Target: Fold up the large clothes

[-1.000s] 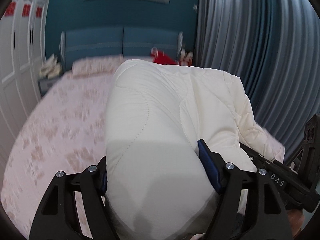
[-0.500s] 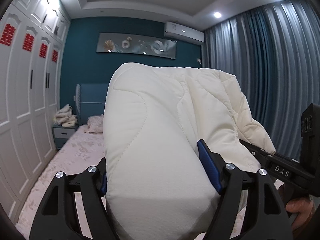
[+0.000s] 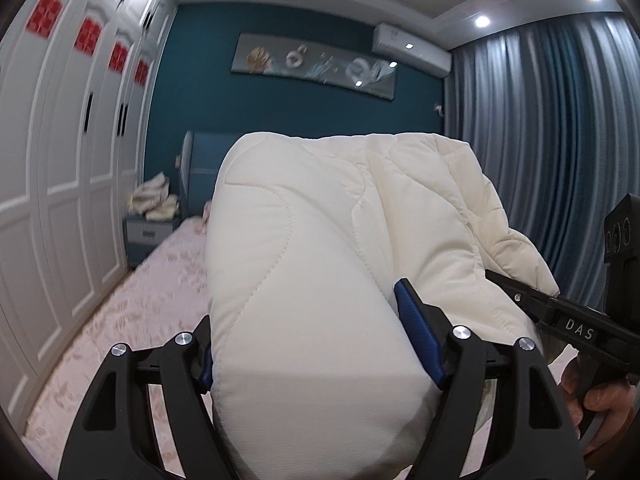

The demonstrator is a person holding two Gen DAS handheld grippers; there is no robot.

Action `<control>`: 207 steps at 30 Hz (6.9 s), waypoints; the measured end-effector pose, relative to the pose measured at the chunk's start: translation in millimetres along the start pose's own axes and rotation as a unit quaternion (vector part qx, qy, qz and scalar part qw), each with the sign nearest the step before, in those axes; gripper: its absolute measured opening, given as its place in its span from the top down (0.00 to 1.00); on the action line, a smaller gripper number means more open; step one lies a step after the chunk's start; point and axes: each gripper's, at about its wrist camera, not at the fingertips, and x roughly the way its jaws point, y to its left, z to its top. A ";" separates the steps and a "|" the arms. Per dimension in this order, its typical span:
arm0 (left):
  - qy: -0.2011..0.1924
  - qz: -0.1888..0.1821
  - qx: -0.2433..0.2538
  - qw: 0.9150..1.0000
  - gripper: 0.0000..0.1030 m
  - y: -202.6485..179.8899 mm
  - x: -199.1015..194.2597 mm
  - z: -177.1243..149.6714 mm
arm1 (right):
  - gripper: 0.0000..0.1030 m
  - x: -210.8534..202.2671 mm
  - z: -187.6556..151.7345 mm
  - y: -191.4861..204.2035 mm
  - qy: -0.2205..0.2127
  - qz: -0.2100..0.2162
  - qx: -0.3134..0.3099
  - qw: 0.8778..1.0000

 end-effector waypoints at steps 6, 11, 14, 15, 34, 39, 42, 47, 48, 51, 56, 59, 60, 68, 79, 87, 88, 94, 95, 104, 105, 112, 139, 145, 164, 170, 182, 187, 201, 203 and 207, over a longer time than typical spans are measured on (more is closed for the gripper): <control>0.069 0.003 -0.027 0.997 0.30 33.9 57.7 -55.8 | 0.70 64.5 -46.7 -12.2 0.065 -0.019 0.014 0.998; 0.118 0.005 -0.027 0.993 0.30 39.8 91.0 -100.9 | 0.70 98.5 -92.0 -33.9 0.112 -0.038 0.042 0.992; 0.144 0.005 -0.030 0.989 0.30 41.0 105.0 -128.3 | 0.70 114.5 -117.6 -45.7 0.137 -0.049 0.055 0.988; 0.152 0.005 -0.032 0.988 0.30 41.6 109.3 -136.0 | 0.70 119.9 -126.3 -49.8 0.147 -0.053 0.060 0.986; 0.261 0.088 -0.071 0.959 0.16 62.7 134.2 -229.8 | 0.45 162.8 -214.6 -92.7 0.276 -0.051 0.153 0.948; 0.275 0.162 -0.052 0.946 0.16 58.5 94.6 -195.0 | 0.37 108.4 -173.9 -70.7 0.249 -0.089 0.114 0.958; 0.282 0.180 -0.063 0.940 0.16 54.8 70.0 -173.5 | 0.45 77.7 -157.1 -53.8 0.230 -0.117 0.083 0.963; 0.304 0.201 -0.100 0.926 0.16 51.3 60.1 -163.2 | 0.90 70.4 -158.5 -9.1 0.260 -0.082 0.024 0.962; 0.308 0.208 -0.097 0.923 0.16 48.2 61.6 -164.3 | 0.95 74.7 -161.3 -3.1 0.265 -0.087 0.007 0.960; 0.319 0.218 -0.089 0.918 0.16 39.6 67.8 -169.2 | 0.99 89.2 -174.3 3.3 0.289 -0.108 -0.027 0.951; 0.338 0.232 -0.069 0.909 0.17 29.8 83.7 -181.1 | 1.00 114.3 -194.9 -16.9 0.325 -0.140 -0.017 0.935; 0.350 0.234 -0.070 0.904 0.18 29.3 92.4 -188.7 | 1.00 124.2 -203.1 -20.2 0.340 -0.147 -0.015 0.929; 0.355 0.235 -0.071 0.902 0.18 29.5 95.7 -193.1 | 1.00 126.8 -205.6 -21.2 0.343 -0.148 -0.014 0.927; 0.378 0.235 -0.070 0.893 0.16 29.6 110.5 -214.6 | 1.00 146.8 -230.7 -34.2 0.371 -0.153 0.005 0.916; 0.387 0.237 -0.071 0.888 0.13 23.1 130.4 -231.7 | 1.00 161.4 -251.2 -42.3 0.383 -0.155 0.013 0.910; 0.388 0.238 -0.070 0.888 0.09 21.4 137.2 -236.8 | 1.00 164.3 -257.1 -43.6 0.377 -0.159 0.013 0.912; 0.387 0.239 -0.070 0.888 0.09 20.9 138.6 -237.9 | 1.00 165.0 -257.0 -44.5 0.377 -0.158 0.015 0.912; 0.385 0.242 -0.066 0.888 0.07 18.3 148.0 -245.2 | 1.00 165.8 -260.2 -46.0 0.372 -0.157 0.018 0.915; 0.385 0.243 -0.066 0.888 0.06 18.6 149.2 -246.3 | 1.00 166.0 -260.8 -46.4 0.371 -0.156 0.019 0.915; 0.383 0.249 -0.058 0.888 0.04 18.3 151.8 -247.7 | 1.00 166.6 -264.4 -48.5 0.367 -0.155 0.021 0.917; 0.382 0.251 -0.056 0.888 0.04 18.1 151.1 -248.1 | 1.00 166.5 -264.3 -48.7 0.367 -0.156 0.023 0.917; 0.384 0.260 -0.048 0.885 0.04 17.7 150.8 -246.9 | 1.00 169.1 -262.2 -48.4 0.377 -0.160 0.017 0.912; 0.362 0.252 -0.028 0.897 0.10 23.0 104.4 -194.3 | 0.97 124.9 -203.2 -24.8 0.346 -0.157 -0.004 0.925; 0.363 0.261 -0.041 0.894 0.09 31.1 103.6 -201.5 | 0.98 126.0 -192.7 -31.7 0.320 -0.162 0.010 0.933; 0.391 0.262 -0.021 0.882 0.04 38.6 150.3 -231.0 | 0.99 187.6 -240.6 -60.3 0.375 -0.179 0.002 0.910; 0.392 0.271 -0.011 0.879 0.04 34.7 155.2 -229.3 | 0.99 183.4 -237.2 -56.1 0.374 -0.179 -0.004 0.910; 0.365 0.282 -0.001 0.887 0.05 12.9 96.4 -208.4 | 0.61 85.8 -204.0 -34.9 0.309 -0.153 0.016 0.939; 0.340 0.277 -0.010 0.899 0.05 -3.6 53.8 -199.9 | 0.40 40.5 -197.8 -14.0 0.280 -0.149 -0.004 0.948; 0.305 0.283 -0.023 0.909 0.05 -32.1 -46.7 -220.8 | 0.25 -47.4 -223.4 28.0 0.243 -0.172 -0.015 0.955; 0.302 0.283 -0.020 0.910 0.05 -36.7 -55.8 -224.5 | 0.25 -53.4 -229.4 32.0 0.242 -0.171 -0.016 0.955; 0.300 0.282 -0.012 0.911 0.05 -45.0 -71.3 -230.7 | 0.24 -63.0 -237.3 40.1 0.238 -0.172 -0.021 0.956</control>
